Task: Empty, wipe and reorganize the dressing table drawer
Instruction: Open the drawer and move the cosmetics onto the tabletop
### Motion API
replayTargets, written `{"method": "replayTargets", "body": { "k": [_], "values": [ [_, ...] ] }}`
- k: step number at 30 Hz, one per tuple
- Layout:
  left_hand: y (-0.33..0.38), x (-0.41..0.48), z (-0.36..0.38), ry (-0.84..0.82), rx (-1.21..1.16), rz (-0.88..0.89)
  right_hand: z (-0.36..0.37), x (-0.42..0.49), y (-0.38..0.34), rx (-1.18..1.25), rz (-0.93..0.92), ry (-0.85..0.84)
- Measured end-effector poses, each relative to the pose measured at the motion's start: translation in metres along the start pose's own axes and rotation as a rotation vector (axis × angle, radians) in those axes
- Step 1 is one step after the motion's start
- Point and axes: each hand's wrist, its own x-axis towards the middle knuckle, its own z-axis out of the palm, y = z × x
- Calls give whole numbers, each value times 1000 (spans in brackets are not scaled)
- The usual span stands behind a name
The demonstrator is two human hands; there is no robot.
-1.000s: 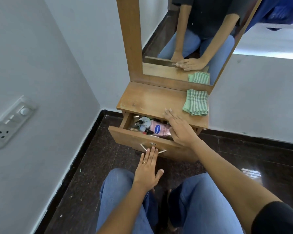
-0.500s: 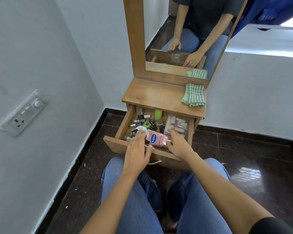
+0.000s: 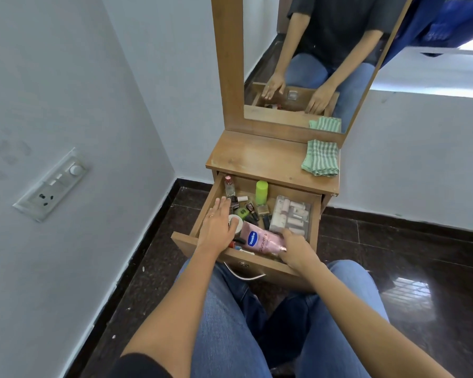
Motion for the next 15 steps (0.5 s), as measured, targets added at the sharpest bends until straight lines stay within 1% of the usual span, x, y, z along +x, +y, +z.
{"method": "replayTargets", "body": {
  "k": [3, 5, 8, 12, 15],
  "values": [
    [-13, 8, -6, -32, 64, 28, 1, 2, -3, -75, 17, 27],
    [-21, 9, -4, -69, 74, 14, 1, 4, -7, -153, 11, 46],
    [-25, 8, 2, -74, 87, 2, 1, 8, -10, -209, -10, 17],
    [-28, 6, 3, -58, 58, -19, -4, 7, -9, -100, 20, -49],
    [-31, 2, 4, -49, 34, -49, -13, 4, -6, 37, 38, -8]
  ]
}}
